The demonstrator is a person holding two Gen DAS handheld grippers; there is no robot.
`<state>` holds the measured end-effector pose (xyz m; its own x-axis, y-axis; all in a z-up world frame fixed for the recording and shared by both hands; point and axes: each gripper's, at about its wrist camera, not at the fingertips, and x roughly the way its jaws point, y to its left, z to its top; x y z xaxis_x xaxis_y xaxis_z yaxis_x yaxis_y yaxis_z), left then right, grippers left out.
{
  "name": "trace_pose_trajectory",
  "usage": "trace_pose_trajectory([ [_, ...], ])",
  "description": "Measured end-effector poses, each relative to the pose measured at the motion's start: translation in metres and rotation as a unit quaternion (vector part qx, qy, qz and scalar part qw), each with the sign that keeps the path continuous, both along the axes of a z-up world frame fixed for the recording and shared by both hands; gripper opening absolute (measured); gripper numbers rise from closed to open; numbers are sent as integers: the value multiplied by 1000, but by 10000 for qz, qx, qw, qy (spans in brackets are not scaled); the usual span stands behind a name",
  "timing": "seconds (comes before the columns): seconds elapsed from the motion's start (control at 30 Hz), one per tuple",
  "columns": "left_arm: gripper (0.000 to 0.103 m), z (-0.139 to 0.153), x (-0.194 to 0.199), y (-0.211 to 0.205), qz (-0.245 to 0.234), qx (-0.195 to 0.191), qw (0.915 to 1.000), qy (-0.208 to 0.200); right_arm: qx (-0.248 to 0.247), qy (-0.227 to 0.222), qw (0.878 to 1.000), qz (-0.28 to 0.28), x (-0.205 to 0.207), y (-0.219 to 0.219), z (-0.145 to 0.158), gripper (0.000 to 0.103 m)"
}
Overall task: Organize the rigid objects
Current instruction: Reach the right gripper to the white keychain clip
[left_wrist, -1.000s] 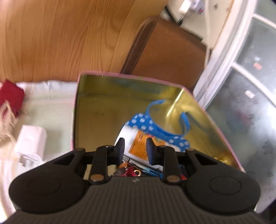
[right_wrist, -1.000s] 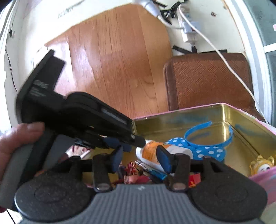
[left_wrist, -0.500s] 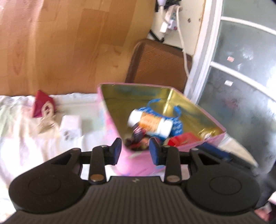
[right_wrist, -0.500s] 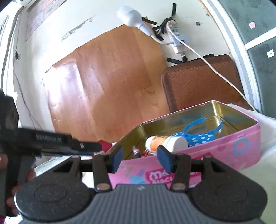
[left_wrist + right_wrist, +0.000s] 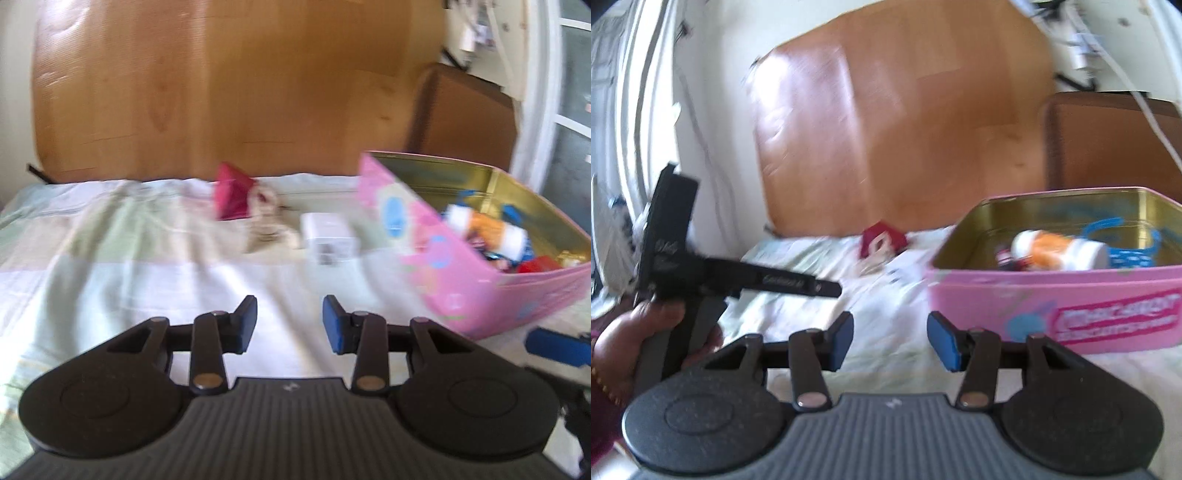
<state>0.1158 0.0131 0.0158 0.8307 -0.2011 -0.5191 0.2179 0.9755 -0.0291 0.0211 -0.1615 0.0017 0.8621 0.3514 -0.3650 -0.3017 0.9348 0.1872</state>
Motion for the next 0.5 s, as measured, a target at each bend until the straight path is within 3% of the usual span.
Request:
trace_pose_trajectory([
  [0.33,46,-15,22,67,823,245,9962,-128,-724,234,9957,524,30,61,2,46],
  [0.4,46,-20,30,84,931,-144,9955,99,-944,220,9936,583,44,75,6,46],
  [0.5,46,-20,31,104,985,-843,9915,103,-1146,269,9915,562,75,96,17,46],
])
